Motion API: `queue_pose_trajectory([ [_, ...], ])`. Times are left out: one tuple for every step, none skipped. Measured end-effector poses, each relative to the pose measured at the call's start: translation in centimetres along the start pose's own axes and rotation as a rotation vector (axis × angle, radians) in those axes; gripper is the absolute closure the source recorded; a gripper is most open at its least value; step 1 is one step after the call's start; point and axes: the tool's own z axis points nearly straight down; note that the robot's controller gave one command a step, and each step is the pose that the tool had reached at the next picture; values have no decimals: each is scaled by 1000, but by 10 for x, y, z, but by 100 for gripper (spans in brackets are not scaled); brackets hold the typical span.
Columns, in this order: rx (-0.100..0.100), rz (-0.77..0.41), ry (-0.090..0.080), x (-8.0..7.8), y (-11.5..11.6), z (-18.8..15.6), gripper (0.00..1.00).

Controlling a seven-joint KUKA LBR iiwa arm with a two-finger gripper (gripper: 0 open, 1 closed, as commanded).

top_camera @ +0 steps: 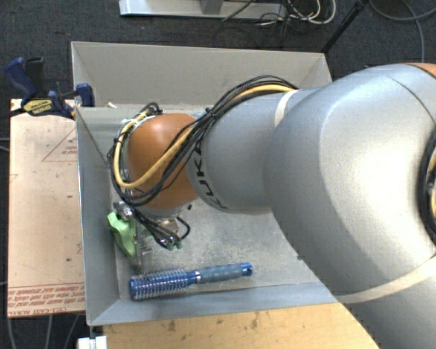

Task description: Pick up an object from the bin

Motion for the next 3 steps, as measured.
queue_pose_trajectory([
  [0,3,1,0,-1,0,100],
  [-1,-348,0,46,-68,-110,100],
  [-1,-485,-5,48,-70,-194,100],
])
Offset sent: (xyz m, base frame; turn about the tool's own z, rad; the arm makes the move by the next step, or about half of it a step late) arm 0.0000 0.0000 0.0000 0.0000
